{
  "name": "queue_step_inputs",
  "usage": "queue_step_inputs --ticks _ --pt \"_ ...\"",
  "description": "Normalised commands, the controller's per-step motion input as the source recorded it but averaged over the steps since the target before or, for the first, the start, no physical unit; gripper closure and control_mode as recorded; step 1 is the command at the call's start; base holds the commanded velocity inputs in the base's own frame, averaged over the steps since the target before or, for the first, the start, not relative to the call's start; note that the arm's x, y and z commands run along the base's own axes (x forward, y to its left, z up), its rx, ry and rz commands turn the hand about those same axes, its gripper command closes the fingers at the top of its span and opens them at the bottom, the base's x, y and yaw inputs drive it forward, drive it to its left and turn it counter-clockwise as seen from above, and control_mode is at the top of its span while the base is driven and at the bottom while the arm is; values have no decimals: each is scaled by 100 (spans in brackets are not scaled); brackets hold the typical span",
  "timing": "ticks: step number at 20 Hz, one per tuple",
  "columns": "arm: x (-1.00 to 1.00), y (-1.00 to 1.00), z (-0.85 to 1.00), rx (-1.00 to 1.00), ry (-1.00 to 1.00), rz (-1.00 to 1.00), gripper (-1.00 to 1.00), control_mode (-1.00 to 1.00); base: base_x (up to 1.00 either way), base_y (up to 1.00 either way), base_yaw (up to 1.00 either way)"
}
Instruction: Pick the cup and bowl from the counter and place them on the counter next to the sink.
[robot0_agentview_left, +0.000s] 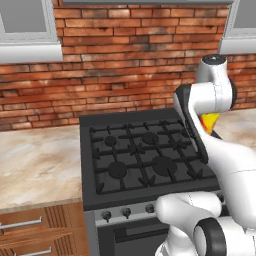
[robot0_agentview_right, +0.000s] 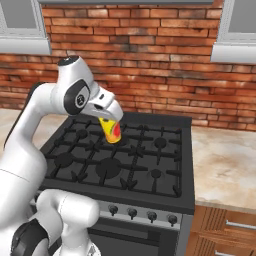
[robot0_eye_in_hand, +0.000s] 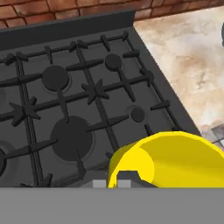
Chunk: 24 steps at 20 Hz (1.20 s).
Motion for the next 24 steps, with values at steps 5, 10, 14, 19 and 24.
queue_step_inputs --ticks 5,10,14,19,24 --pt "-12 20 1 23 -3 -9 100 -100 0 0 0" --pt "-4 0 0 1 0 0 100 -100 0 0 0" --pt "0 0 0 0 0 0 100 -100 0 0 0" --pt "0 0 0 0 0 0 100 -100 0 0 0" --pt "0 0 0 0 0 0 100 100 -9 0 0"
